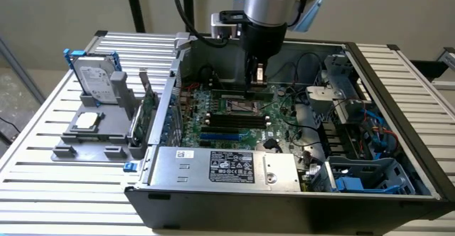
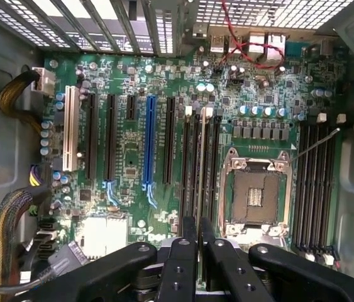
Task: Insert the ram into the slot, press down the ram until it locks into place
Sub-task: 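Insert the ram into the slot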
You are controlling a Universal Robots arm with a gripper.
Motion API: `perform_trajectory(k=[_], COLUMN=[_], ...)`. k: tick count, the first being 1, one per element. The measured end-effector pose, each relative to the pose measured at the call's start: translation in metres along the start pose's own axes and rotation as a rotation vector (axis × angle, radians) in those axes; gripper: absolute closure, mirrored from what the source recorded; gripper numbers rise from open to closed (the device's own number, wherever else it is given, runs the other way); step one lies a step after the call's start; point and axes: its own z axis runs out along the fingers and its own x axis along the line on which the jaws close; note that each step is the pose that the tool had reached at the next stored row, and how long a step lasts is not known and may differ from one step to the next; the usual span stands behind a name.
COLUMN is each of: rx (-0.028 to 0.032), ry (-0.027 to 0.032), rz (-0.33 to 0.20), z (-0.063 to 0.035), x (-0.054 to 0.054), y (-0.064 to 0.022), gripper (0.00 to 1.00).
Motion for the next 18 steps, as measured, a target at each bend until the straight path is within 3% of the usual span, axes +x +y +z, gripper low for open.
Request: perform_trajectory(k=[18], rx=[0.0004], ry=[-0.0001], rz=[0.005], z=[0.0326], x=[0.004], y=[-0.0010], gripper=[0.87])
